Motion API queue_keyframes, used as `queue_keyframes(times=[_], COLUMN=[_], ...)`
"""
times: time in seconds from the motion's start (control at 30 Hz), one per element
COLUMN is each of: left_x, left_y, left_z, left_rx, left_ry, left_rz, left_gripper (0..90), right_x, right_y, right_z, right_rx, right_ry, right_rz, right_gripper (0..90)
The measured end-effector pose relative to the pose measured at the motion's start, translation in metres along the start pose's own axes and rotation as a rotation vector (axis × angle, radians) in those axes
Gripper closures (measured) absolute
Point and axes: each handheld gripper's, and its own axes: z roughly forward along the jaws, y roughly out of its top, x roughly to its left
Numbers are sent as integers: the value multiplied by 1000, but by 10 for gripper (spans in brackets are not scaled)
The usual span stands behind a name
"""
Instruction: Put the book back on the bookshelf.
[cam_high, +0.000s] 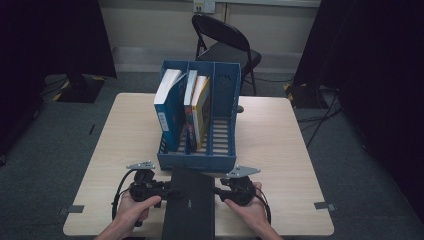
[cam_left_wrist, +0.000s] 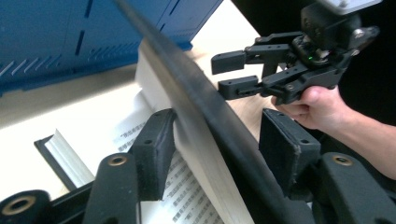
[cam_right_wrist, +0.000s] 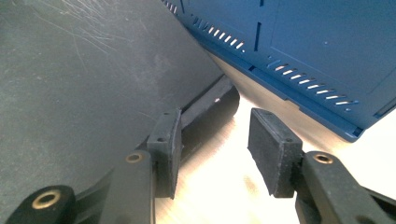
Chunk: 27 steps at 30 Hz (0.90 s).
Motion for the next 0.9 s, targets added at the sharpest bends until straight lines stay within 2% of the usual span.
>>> queue_keyframes(times=[0.07, 0.13, 0.17, 0.23, 0.5, 0.6, 0.67, 0.9], left_x=[3, 5, 6, 9, 13, 12, 12, 16], left_y=[-4, -8, -9, -8, -4, 0, 4, 8], left_z=[4, 10, 12, 13, 16, 19, 22, 27], left_rx=[30, 65, 66, 72, 90, 114, 128, 129], left_ry=[14, 30, 39, 30, 17, 39, 48, 17], left_rz=[-25, -29, -35, -54, -82, -44, -34, -24], left_gripper=[477, 436, 432, 424, 398, 408, 433, 432], right_x=[0, 0, 0, 0, 0, -1, -1, 0], right_y=[0, 0, 0, 0, 0, 1, 0, 1], right_z=[0, 0, 0, 0, 0, 0, 0, -2], right_rx=[0, 1, 2, 2, 5, 7, 7, 4], right_ry=[3, 5, 5, 7, 9, 12, 9, 14], right_rz=[-2, -1, -2, -4, -7, -8, -10, -16], right_gripper=[545, 541, 539, 538, 531, 528, 528, 508])
